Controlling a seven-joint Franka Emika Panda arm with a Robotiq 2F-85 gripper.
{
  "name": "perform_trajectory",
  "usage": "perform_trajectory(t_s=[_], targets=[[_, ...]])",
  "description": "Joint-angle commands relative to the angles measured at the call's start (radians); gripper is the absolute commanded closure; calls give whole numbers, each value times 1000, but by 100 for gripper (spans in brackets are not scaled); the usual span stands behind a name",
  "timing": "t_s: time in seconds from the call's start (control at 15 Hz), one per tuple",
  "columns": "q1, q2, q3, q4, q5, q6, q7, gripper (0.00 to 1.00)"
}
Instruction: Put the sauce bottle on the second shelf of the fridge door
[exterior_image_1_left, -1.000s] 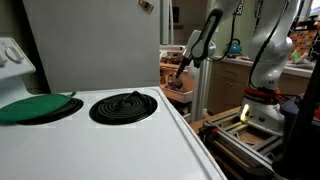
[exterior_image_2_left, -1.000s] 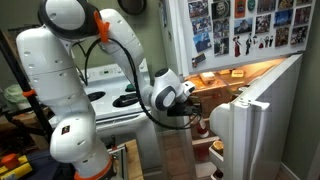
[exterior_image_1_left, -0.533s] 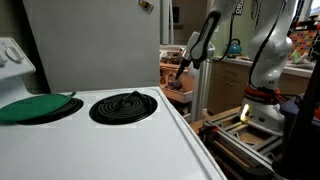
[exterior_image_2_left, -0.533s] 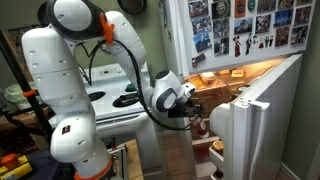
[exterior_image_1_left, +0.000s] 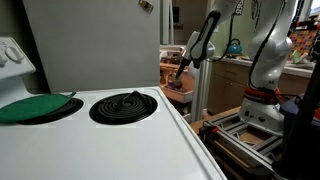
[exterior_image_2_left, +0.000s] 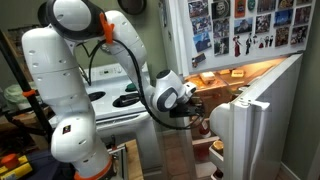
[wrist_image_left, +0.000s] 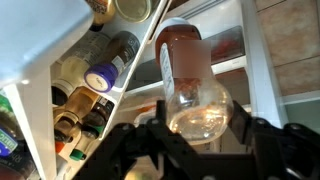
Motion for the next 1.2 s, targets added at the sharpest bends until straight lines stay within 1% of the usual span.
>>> perform_trajectory(t_s=[0.0,0.13,0.2,0.4,0.47,0.53,0.6,0.73,0.87,1.13], targets=[[47,49,-48,35,31,43,-82,63],[78,90,-64,50,45,61,-98,63],[89,115,-58,55,47,80,-89,63],[164,177,-98,74,100,129,-121,63],[220,191,-148,81,148,149,-169,63],[261,209,-180,86,192,174,-199,63],[315,226,-226,92,249,199,-245,63],[381,252,-275,100,333,252,-297,63],[392,259,-262,100,350,287,-288,63],[423,296,-267,116,391,333,-289,63]])
